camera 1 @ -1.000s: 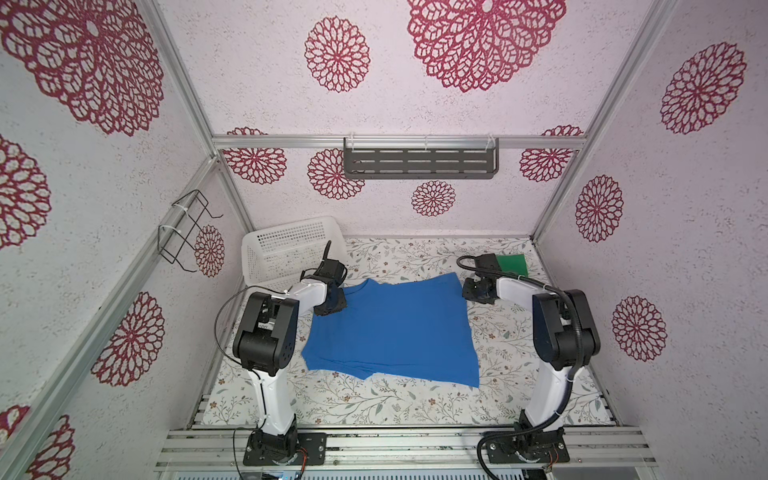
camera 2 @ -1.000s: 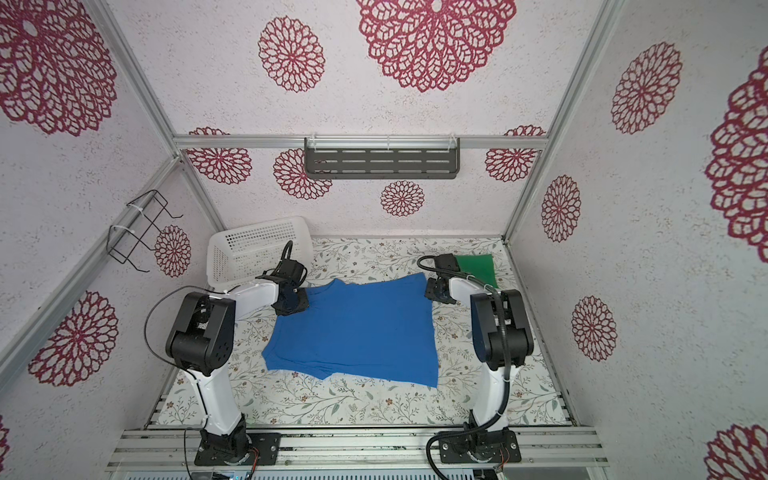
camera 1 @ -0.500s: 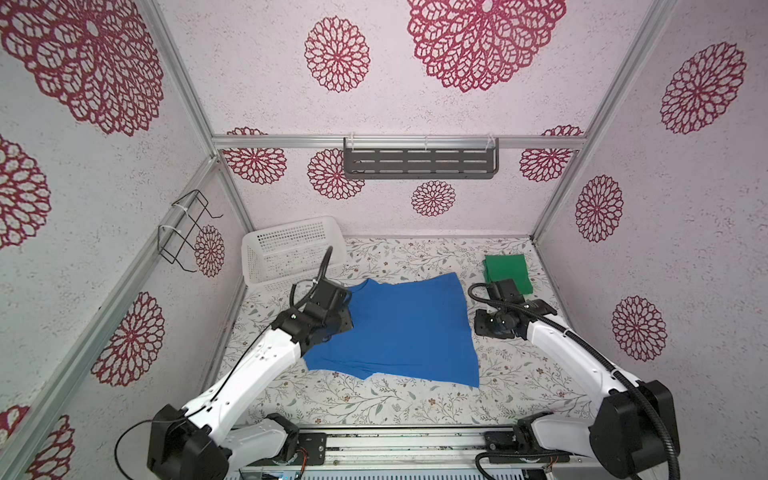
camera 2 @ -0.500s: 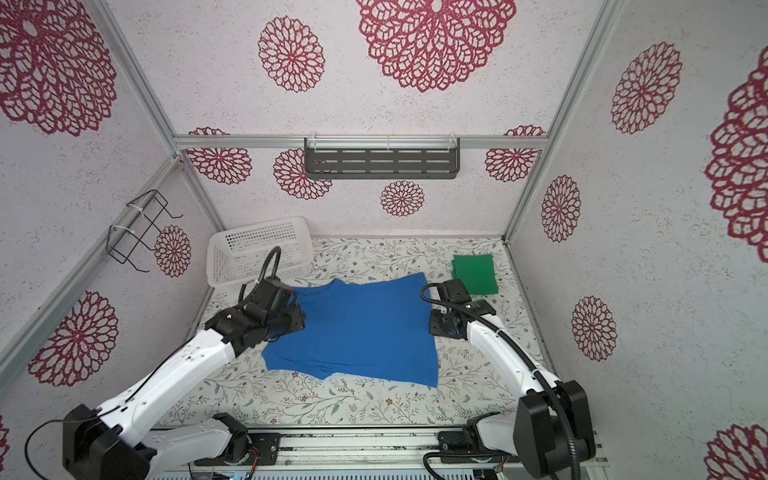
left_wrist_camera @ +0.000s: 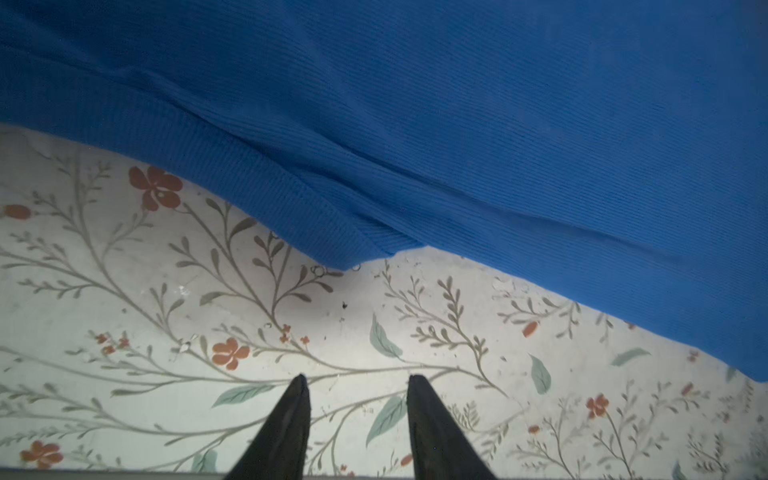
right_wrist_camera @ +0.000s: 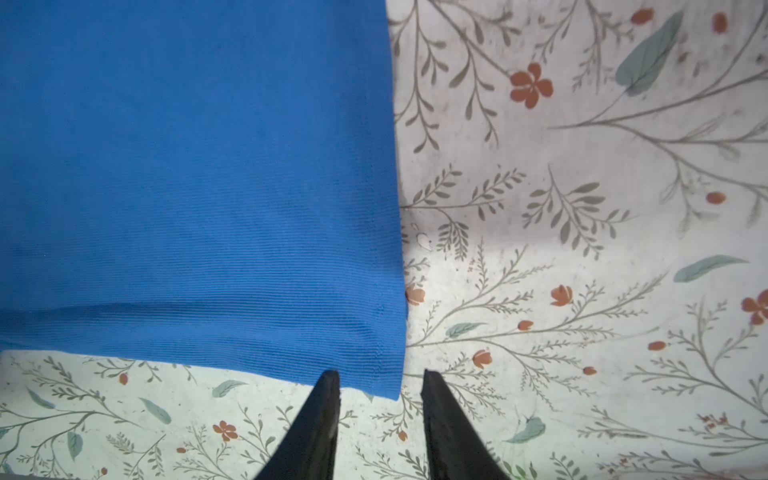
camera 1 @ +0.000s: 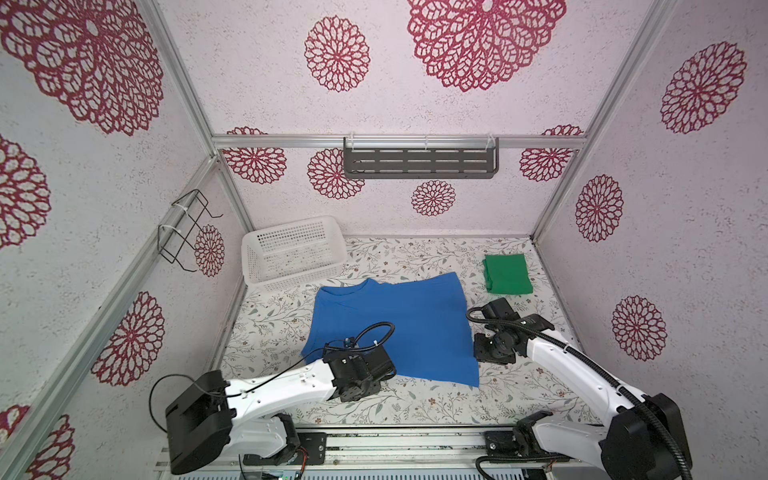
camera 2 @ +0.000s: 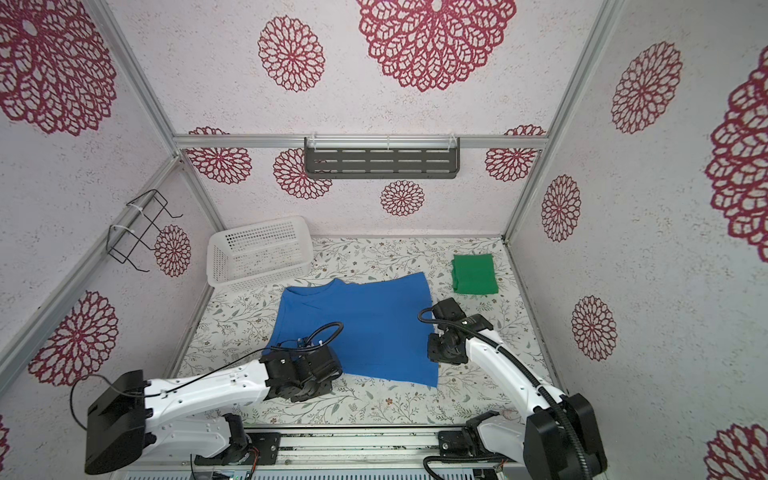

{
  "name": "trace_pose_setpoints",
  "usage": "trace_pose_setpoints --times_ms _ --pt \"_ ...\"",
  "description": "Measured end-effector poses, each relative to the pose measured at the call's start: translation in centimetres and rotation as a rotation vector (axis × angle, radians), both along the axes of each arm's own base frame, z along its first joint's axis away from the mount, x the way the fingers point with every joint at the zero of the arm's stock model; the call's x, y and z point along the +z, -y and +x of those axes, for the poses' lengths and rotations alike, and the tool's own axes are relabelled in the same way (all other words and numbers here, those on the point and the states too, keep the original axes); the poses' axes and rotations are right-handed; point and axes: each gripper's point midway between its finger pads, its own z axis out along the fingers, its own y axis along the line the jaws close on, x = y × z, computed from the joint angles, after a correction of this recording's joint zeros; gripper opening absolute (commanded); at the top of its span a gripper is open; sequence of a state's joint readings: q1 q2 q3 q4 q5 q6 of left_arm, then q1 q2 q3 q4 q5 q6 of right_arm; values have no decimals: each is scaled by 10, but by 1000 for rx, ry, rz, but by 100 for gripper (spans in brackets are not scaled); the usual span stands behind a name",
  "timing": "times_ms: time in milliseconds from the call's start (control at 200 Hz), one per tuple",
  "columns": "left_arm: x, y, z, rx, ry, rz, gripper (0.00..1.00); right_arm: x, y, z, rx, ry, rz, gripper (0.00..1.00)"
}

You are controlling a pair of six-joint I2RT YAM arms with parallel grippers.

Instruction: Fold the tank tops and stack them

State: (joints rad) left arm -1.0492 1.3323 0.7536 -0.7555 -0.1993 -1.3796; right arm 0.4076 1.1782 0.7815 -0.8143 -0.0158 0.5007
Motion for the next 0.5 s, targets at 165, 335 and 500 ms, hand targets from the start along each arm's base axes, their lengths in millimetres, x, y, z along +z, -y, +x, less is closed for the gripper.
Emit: trace_pose_setpoints --times_ms 165,335,500 --pt "-11 1 27 23 6 1 43 -4 2 -9 -17 -5 13 38" --pt "-20 2 40 15 -2 -6 42 -13 3 -17 -35 -28 19 41" --pt "-28 8 45 0 -20 -26 40 -22 -1 -20 -41 -41 51 44"
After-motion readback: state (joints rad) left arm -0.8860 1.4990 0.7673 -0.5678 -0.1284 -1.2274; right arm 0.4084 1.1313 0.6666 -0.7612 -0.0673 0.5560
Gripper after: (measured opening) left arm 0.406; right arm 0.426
